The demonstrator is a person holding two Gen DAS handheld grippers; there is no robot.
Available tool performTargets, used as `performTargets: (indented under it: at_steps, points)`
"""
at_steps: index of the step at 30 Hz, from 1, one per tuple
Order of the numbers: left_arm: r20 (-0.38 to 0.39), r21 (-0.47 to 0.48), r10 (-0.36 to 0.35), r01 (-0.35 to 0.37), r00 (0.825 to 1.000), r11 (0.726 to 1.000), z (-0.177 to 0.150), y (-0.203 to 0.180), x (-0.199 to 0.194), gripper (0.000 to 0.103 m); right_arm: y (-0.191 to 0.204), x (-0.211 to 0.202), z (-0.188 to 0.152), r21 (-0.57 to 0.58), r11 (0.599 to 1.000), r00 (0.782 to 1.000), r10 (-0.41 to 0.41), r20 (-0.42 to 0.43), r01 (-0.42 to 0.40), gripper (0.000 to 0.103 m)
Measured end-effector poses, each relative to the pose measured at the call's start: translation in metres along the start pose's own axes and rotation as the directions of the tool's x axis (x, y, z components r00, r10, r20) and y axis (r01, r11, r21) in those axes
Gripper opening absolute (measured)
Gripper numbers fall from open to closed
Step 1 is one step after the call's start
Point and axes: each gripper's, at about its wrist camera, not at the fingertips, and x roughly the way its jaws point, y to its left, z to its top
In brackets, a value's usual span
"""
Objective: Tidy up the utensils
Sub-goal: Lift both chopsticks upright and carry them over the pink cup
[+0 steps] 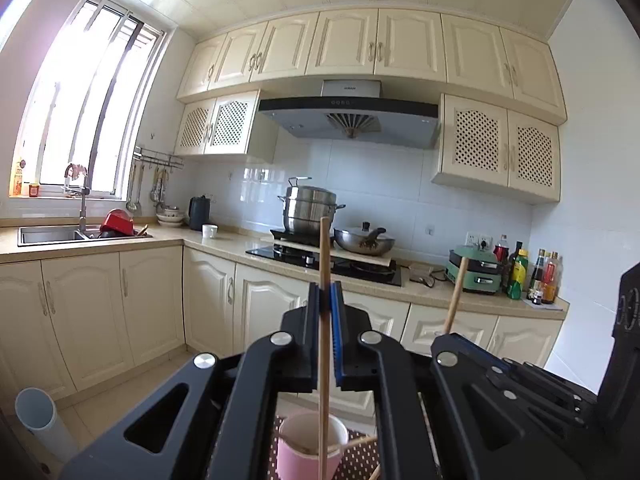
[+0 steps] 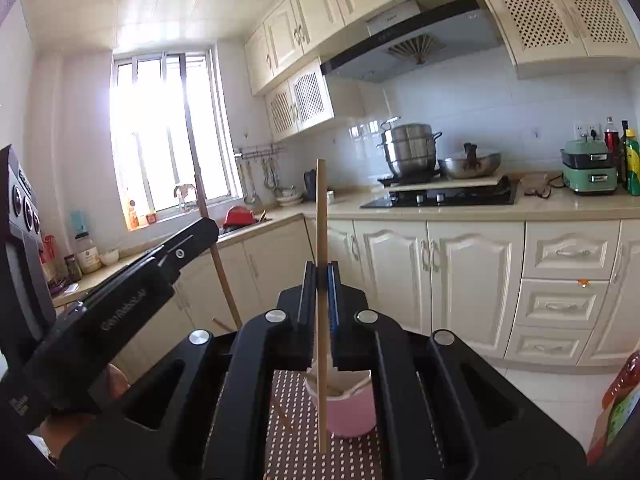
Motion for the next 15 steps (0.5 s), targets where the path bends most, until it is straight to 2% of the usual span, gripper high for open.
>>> performTargets:
  at_steps: [6,12,15]
  points:
    - [0.026,-0.040,0.036,-0.035,0.999,0.999,-0.002,0.004,0.032,0.006,-0.009,0.014,0.003,0.010,1.000,0.998,-0.013,0.065,0.013,0.006]
    - [0.078,-0.049,0.063,-0.059,0.995,0.997,-0.009,0.010,0.044,0.006,-0.012,0.025,0.001,0.015,1.000,0.994,-0.028,0.104,0.027,0.006]
    - [0.066,-0.051,0.062,-0.059,0.996,0.997,-0.017,0.011,0.052,0.006,-0.011,0.030,-0.001,0.007,0.999,0.992,-0.040,0.122,0.040,0.006]
